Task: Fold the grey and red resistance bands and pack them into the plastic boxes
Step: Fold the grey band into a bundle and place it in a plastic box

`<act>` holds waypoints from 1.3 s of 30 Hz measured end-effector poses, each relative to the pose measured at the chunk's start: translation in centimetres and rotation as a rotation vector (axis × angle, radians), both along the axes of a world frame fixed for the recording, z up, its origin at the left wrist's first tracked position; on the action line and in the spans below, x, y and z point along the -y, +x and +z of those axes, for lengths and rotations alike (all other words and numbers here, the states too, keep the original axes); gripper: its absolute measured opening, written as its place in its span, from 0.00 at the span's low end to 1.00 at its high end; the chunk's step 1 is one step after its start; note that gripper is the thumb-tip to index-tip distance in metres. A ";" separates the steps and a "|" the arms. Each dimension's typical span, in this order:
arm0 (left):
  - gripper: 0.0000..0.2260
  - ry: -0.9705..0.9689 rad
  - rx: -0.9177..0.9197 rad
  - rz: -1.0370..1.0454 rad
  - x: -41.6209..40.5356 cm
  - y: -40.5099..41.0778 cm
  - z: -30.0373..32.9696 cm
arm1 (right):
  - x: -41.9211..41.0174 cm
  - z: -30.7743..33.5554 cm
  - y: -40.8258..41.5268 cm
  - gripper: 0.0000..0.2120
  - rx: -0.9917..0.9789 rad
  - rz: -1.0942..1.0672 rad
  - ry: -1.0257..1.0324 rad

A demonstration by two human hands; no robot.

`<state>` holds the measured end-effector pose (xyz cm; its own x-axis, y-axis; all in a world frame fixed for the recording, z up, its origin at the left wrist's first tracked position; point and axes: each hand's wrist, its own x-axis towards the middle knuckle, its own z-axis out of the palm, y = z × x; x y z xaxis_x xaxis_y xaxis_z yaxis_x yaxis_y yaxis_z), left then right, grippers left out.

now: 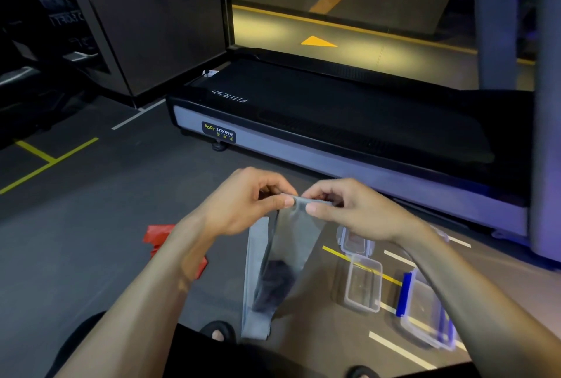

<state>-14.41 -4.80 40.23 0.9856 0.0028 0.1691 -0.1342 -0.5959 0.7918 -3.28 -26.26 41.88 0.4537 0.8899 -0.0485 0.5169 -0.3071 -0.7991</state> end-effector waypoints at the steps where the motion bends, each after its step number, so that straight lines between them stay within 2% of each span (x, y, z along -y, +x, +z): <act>1: 0.07 0.002 0.006 -0.001 -0.1 0.0 0.0 | 0.0 0.2 -0.1 0.08 -0.120 -0.030 -0.011; 4: 0.05 0.012 0.014 0.000 -0.2 0.0 -0.2 | -0.2 0.4 -0.2 0.11 -0.387 -0.128 -0.027; 7: 0.05 0.014 0.006 -0.006 -0.3 0.0 -0.3 | -0.5 0.5 -0.1 0.09 -0.591 -0.203 -0.036; 13: 0.05 0.004 0.027 -0.026 -0.1 0.0 -0.2 | -0.5 0.8 0.2 0.04 -0.885 -0.286 -0.011; 16: 0.07 -0.018 0.045 -0.025 -0.1 0.0 0.0 | -0.4 0.4 0.3 0.07 -0.871 -0.292 0.021; 21: 0.04 -0.041 0.043 -0.016 -0.1 0.2 -0.2 | -0.2 0.1 0.3 0.16 -0.727 -0.287 0.096; 26: 0.05 -0.144 0.037 0.001 -0.1 0.4 -0.4 | -0.2 -0.4 0.2 0.08 -0.515 -0.323 0.178; 29: 0.04 -0.204 0.022 0.003 0.0 0.3 -0.2 | -0.2 -0.5 0.4 0.07 -0.337 -0.298 0.197; 35: 0.05 -0.247 0.014 0.017 0.0 0.1 0.1 | -0.1 -0.5 0.2 0.07 -0.133 -0.242 0.209; 37: 0.05 -0.252 0.027 0.035 -0.1 0.0 0.4 | -0.2 -0.4 0.1 0.05 -0.226 -0.265 0.243; 39: 0.05 -0.254 0.032 0.048 -0.1 -0.1 0.5 | -0.3 -0.1 -0.1 0.07 -0.477 -0.290 0.256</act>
